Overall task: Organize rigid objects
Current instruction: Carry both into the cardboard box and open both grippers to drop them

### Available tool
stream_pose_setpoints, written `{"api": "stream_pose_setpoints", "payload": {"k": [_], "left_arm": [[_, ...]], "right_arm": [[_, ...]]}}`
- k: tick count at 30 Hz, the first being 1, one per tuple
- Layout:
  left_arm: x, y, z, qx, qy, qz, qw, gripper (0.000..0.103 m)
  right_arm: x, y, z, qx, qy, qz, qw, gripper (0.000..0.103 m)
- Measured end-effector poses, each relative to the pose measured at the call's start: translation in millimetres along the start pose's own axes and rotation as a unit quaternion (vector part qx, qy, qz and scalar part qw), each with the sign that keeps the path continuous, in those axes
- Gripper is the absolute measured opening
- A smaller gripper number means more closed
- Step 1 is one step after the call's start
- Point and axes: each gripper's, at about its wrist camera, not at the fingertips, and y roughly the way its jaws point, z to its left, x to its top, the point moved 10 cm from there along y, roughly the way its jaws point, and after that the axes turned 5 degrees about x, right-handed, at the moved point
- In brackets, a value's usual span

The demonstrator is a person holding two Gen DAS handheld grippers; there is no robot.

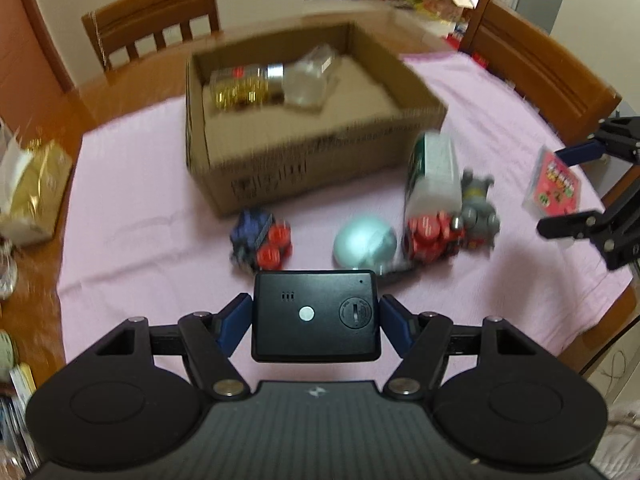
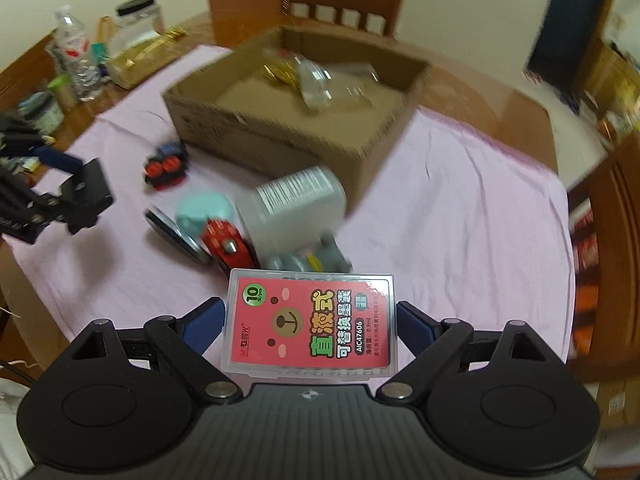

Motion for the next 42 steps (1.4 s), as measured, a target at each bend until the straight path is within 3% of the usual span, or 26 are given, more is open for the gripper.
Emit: {"api": "stream_pose_setpoints", "payload": {"k": [10,17,25,27,29,34,38,42], "left_arm": [[86.0,-6.3,25.7,0.007,-0.004,-0.065,0.9978,0.069],[135.3,33.6,41.2,0.028,-0.001,-0.080,0.9964,0.069],[144.9,85.9,50.8,0.031,-0.028,-0.055,0.9976,0.069],[145.9,91.4,55.1,0.033,-0.044,-0.055,0.9970,0.075],[149.5,92.6,61.9,0.034,-0.064,-0.065,0.9953,0.087],[157.4,77.2,79.4,0.048,-0.089,-0.089,0.9909,0.089],[160.3,50.5,88.2,0.066,-0.089,-0.123,0.9862,0.098],[158.3,30.7,89.3,0.086,-0.074,-0.139,0.9839,0.099]], "right_arm": [[81.8,-14.2,12.1,0.017,-0.050,-0.063,0.997,0.094],[128.5,5.4,9.8,0.017,-0.064,-0.073,0.995,0.094],[152.5,34.2,-7.8,0.016,-0.036,-0.062,0.997,0.094],[154.9,39.7,-10.4,0.014,-0.032,-0.059,0.998,0.094],[156.0,44.8,-13.0,0.012,-0.030,-0.055,0.998,0.094],[160.4,59.5,-18.2,0.005,-0.027,-0.042,0.999,0.094],[168.6,74.3,-23.8,-0.007,-0.033,-0.031,0.999,0.094],[184.6,88.5,-31.4,-0.022,-0.034,-0.029,0.999,0.094]]}}
